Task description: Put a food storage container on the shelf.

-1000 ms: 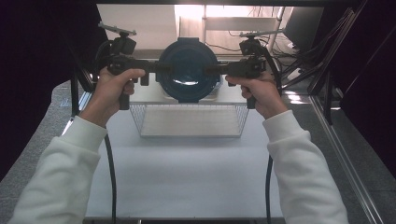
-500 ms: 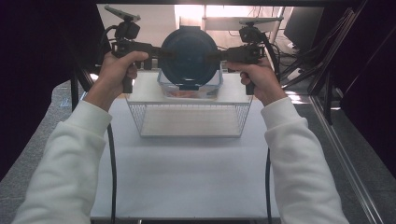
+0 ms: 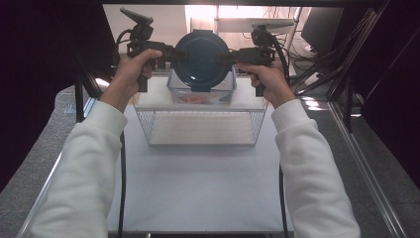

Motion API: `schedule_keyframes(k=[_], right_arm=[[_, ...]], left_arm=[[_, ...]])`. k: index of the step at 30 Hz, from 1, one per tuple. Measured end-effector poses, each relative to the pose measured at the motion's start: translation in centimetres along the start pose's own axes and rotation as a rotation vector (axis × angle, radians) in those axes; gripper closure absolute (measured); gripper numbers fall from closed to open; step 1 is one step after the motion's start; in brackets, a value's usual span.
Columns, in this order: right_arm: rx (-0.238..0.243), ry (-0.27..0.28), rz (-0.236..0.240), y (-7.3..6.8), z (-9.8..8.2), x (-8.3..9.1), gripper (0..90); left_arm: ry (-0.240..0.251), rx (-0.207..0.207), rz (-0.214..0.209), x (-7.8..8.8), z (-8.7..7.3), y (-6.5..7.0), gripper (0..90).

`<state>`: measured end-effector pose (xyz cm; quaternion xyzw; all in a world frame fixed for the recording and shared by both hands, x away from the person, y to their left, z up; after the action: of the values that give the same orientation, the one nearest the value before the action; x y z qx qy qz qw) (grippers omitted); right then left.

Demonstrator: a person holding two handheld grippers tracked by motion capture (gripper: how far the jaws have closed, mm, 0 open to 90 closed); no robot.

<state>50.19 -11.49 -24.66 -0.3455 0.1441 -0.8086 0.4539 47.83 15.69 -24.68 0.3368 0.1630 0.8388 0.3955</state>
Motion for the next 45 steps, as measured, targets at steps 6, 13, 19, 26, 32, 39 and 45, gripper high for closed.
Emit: schedule_keyframes(k=[6, 13, 19, 26, 32, 39, 45], right_arm=[[-0.118, 0.006, 0.005, 1.2, 0.8, -0.7, 39.0], [-0.22, -0.021, 0.023, 2.4, 0.7, -1.6, 36.5], [-0.272, 0.009, 0.037, 3.2, 0.6, -1.9, 36.6], [-0.247, 0.041, 0.031, 3.2, 0.5, -1.9, 35.8], [-0.152, 0.08, -0.029, 2.5, 0.4, -1.2, 17.7], [-0.042, 0.13, -0.086, 1.2, -0.5, 1.0, 13.1], [0.086, 0.15, -0.114, 0.0, -2.3, 3.3, 14.0]], left_arm=[[0.023, 0.091, -0.017, -0.9, 0.5, -1.4, 38.6], [0.008, 0.183, -0.038, -2.1, 0.6, -3.2, 33.8], [0.061, 0.221, -0.066, -2.7, 0.1, -4.1, 33.6], [0.056, 0.142, -0.056, -3.1, -0.1, -3.5, 25.3], [0.109, 0.076, 0.011, -2.5, -0.2, -2.7, 7.1], [0.158, -0.059, 0.117, 0.1, -1.0, -0.7, 5.2], [0.175, -0.145, 0.138, 2.4, -3.6, 0.8, 6.6]])
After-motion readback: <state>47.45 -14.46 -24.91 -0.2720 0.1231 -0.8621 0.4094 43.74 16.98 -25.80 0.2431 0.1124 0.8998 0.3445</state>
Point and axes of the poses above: each handheld gripper's, and its own axes: x roughly backward along the jaws, z roughly out of its top, y roughly to its right, the point moved 3 cm from there along -x, roughly forward along the jaws, and after that the axes turned 3 degrees about -x, right-handed, at the moved point
